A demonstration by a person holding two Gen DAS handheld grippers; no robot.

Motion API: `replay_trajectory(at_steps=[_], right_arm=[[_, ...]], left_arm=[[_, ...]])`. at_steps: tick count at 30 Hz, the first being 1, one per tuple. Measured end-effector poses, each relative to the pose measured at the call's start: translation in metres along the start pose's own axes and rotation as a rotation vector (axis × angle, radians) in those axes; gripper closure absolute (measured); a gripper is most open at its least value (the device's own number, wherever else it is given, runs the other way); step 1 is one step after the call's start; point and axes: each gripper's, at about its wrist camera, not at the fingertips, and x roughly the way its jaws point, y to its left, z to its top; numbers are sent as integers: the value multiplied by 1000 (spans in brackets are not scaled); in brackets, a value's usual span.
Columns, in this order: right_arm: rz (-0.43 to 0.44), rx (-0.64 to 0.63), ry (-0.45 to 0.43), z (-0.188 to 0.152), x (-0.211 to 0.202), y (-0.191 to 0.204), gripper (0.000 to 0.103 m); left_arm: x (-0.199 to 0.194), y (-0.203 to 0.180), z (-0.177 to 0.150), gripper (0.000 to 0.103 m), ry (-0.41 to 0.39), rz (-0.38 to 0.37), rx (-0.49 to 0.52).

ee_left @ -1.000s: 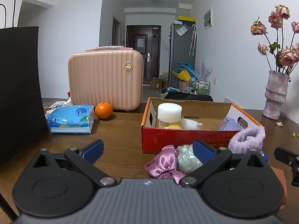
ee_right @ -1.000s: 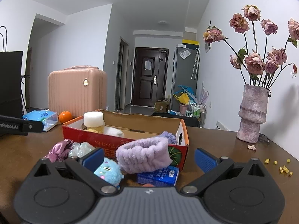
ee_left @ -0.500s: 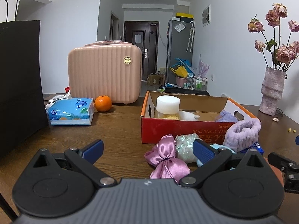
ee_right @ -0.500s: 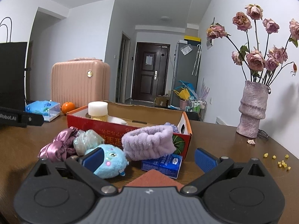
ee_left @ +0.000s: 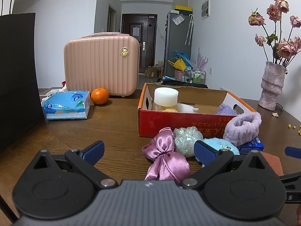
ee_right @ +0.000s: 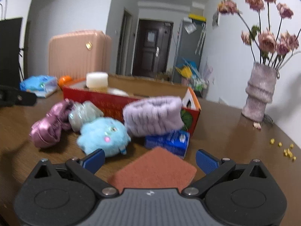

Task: Organize soft objects
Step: 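Grasp the red-brown scouring pad with the right tool and lift it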

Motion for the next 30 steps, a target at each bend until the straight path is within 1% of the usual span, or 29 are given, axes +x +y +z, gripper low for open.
replay_trajectory(at_steps=[5, 13, 15, 17, 20, 23, 30], right_arm=[[-12, 48, 104, -4, 20, -6, 0], [16, 115, 172, -6, 34, -14, 0], [18, 128, 191, -7, 37, -15, 3], [18, 137, 188, -7, 37, -17, 3], [22, 135, 180, -7, 35, -17, 9], [22, 130, 171, -6, 33, -16, 10], [22, 147, 96, -1, 19, -21, 12]], left_arm=[[0, -1, -1, 0, 7, -6, 2], [0, -1, -1, 0, 12, -12, -1], [0, -1, -1, 0, 12, -14, 0], [0, -1, -1, 0, 11, -14, 0], [0, -1, -1, 0, 12, -14, 0], [0, -2, -2, 0, 15, -13, 1], [1, -3, -2, 0, 12, -5, 1]])
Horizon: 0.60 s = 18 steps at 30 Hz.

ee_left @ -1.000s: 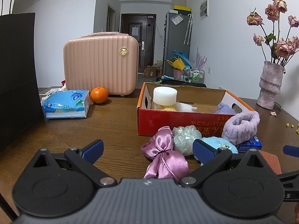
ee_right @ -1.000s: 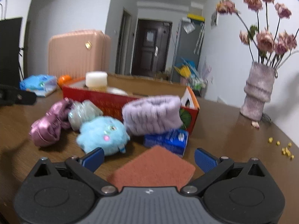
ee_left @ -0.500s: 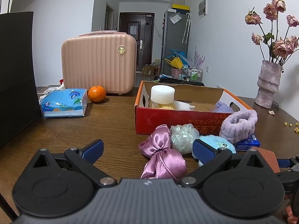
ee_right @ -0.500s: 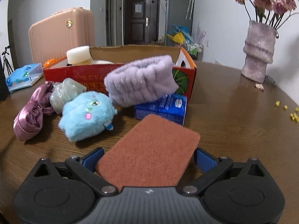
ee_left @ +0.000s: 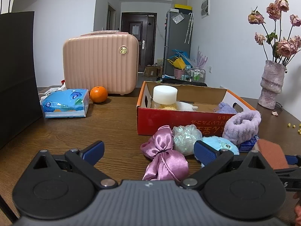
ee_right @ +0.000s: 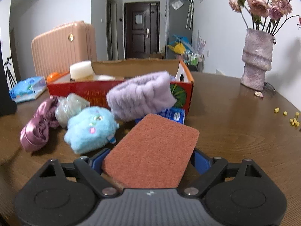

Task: Organize soft objects
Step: 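Grasp the red-brown scouring pad with the right tool and lift it, then grasp the light-blue plush toy with the left tool while the right holds the pad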

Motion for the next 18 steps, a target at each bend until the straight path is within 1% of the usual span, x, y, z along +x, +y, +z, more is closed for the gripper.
replay_trajectory(at_steps=[9, 18], right_arm=[[-4, 31, -75, 6, -13, -11, 12], [-1, 67, -136, 11, -20, -27, 12]], left_arm=[[2, -6, 0, 0, -11, 8, 12], [3, -32, 3, 0, -12, -17, 48]])
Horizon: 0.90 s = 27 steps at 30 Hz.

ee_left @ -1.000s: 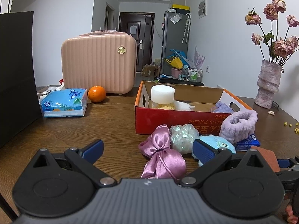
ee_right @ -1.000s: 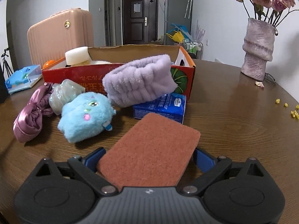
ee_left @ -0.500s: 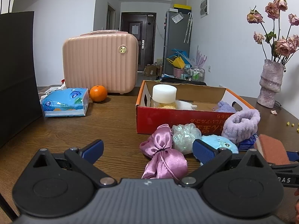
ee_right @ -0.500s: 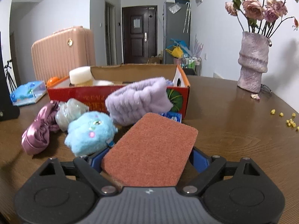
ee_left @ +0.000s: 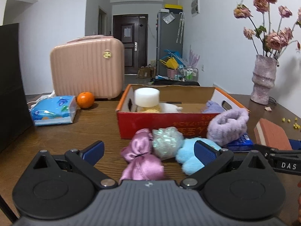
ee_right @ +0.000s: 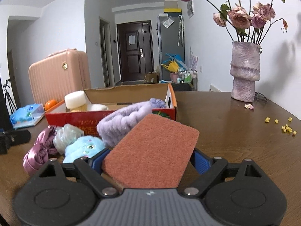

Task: Organize soft objects
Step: 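Grasp the light-blue plush toy with the left tool while the right holds the pad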

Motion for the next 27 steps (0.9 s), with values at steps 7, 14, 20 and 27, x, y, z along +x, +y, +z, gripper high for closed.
replay_trajectory(at_steps=[7, 14, 20, 27], right_arm=[[-8, 10, -33, 3, -5, -20, 12], [-17, 23, -53, 5, -6, -45, 12], [-28, 21, -53, 5, -5, -60, 12], [-20, 18, -46, 5, -3, -69, 12]], left_arm=[[12, -34, -2, 0, 40, -41, 47], [30, -62, -4, 0, 95, -75, 75], [52, -78, -7, 0, 161, -80, 71], [77, -86, -7, 0, 226, -66, 51]])
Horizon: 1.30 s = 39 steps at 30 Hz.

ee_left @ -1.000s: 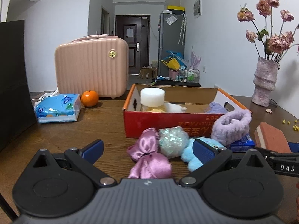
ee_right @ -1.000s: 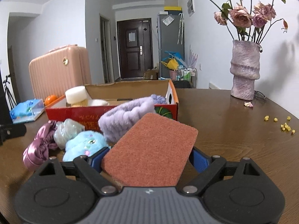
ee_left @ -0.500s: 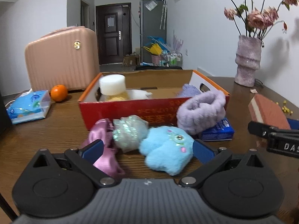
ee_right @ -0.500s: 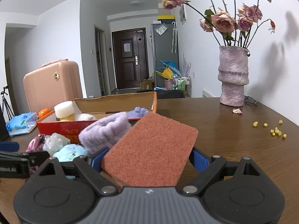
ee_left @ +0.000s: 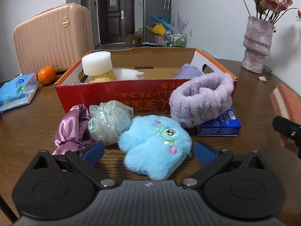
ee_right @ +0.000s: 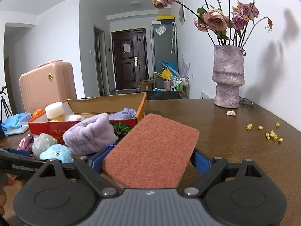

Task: Organize soft objects
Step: 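Grasp the light-blue plush toy with the left tool while the right holds the pad, then lift the plush toy and the pad and carry both over the box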

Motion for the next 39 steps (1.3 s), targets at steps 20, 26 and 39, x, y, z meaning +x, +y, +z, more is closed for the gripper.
replay_trajectory(at_steps=[20, 26, 39], right_arm=[[-41, 47, 42, -3, 11, -8, 11], [-43, 61, 39, -2, 11, -10, 11], [-50, 79, 29, -1, 8, -14, 11]], left_arm=[[33, -7, 8, 18, 56, -6, -8], [31, -3, 5, 21, 58, -11, -26], [0, 3, -7, 22, -6, -23, -21]])
